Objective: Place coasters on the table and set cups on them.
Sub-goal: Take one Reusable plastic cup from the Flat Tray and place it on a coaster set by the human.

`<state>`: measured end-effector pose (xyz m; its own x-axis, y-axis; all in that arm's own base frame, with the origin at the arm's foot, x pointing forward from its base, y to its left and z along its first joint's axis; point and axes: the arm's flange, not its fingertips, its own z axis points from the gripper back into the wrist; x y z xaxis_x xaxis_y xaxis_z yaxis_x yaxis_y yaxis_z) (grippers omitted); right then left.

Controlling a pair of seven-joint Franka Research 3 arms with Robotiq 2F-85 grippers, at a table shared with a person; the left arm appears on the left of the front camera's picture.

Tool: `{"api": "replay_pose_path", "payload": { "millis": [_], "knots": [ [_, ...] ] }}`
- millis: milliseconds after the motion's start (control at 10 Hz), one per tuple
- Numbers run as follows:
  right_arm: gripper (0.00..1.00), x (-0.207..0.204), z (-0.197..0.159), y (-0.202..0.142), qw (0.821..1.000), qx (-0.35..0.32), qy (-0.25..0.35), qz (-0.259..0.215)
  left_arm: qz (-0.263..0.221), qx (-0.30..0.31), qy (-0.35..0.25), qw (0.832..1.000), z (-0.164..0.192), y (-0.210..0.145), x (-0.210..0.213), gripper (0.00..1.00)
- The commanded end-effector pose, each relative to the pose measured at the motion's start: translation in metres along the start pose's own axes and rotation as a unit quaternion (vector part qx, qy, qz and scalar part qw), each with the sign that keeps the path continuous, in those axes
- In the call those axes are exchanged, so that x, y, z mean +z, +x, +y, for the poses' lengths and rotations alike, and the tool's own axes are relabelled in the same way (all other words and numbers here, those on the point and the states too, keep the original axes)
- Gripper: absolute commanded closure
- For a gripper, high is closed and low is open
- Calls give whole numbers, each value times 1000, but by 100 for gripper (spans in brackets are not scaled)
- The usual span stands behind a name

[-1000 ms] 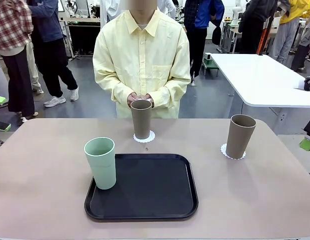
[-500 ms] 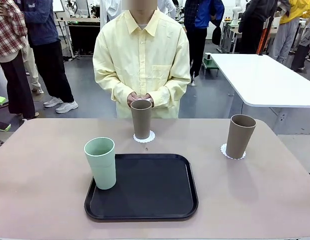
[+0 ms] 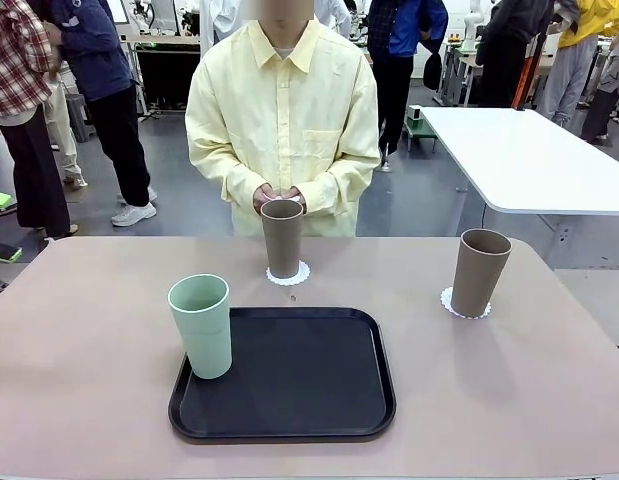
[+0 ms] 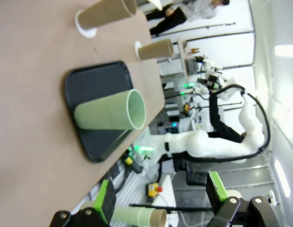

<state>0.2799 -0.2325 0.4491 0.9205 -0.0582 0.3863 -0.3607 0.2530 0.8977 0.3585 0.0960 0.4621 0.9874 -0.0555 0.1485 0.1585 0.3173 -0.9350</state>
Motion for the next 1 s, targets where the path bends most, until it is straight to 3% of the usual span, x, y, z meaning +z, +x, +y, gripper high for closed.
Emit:
{"api": "replay_pose_path", "payload": {
  "millis": [0,300,700,900],
  "knots": [
    [0,25,-25,5,997,15,38,61,-2,-7,-5,1000,-1,0,1,0],
    [0,34,-42,9,995,18,49,80,-2,-7,-5,1000,-1,0,1,0],
    [0,29,-46,11,997,37,30,67,-2,-7,-5,1000,-1,0,1,0],
    [0,32,-45,13,997,11,39,67,-2,-7,-5,1000,-1,0,1,0]
  ]
}}
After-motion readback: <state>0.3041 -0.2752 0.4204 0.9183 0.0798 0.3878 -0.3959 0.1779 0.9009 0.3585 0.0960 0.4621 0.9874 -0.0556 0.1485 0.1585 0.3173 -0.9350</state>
